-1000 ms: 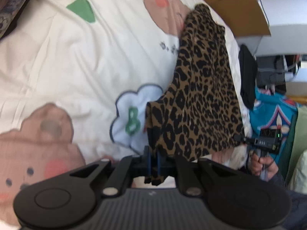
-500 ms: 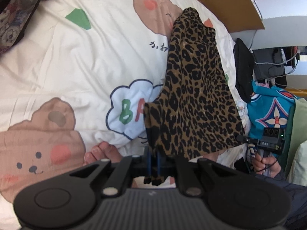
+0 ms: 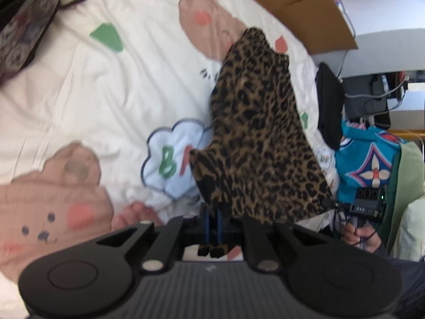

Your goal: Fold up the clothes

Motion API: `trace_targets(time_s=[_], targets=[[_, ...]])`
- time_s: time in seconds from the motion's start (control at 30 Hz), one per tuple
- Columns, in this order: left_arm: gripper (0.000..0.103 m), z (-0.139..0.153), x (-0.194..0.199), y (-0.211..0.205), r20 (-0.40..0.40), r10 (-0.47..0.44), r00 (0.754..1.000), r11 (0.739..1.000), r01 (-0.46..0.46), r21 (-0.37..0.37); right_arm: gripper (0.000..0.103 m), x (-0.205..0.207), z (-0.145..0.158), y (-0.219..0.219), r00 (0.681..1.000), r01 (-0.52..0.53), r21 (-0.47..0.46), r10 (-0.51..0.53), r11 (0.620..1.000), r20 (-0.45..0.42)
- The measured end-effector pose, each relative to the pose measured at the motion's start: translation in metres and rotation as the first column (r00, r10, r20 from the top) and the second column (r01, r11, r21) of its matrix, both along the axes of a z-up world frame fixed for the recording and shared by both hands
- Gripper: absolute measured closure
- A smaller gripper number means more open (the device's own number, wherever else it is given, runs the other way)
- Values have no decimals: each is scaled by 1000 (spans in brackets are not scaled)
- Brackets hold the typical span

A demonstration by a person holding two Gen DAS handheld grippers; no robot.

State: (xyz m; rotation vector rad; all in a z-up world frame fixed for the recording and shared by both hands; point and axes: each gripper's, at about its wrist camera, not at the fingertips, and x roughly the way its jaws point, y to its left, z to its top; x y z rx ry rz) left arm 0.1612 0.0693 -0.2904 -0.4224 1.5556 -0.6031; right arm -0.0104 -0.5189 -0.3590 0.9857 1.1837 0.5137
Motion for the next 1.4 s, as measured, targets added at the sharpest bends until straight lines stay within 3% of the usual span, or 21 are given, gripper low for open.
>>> trace_targets(time_s=[0.23,0.47,0.97,1.23,1.4], targets=[[98,3,15,0,55,86,995,996,-83,-44,97,14,2,-6,995,73,28,-74,997,59],[98,14,41,-7,136,118,984,990,-106,-88,97,31,8,-11,984,130,41,-134,991,117],[98,8,99,-32,258,172,951,984,-154,-90,97,70,-6,-21,964,243,-61,-233,968,129],[98,-2,125,-49,281,218,935,975,-194,-113,97,96,-11,-25,949,293,-97,-277,951,149],[98,-15,142,-61,295,212,932,977,-195,-85,97,110,-16,-27,946,312,-142,-293,940,140]])
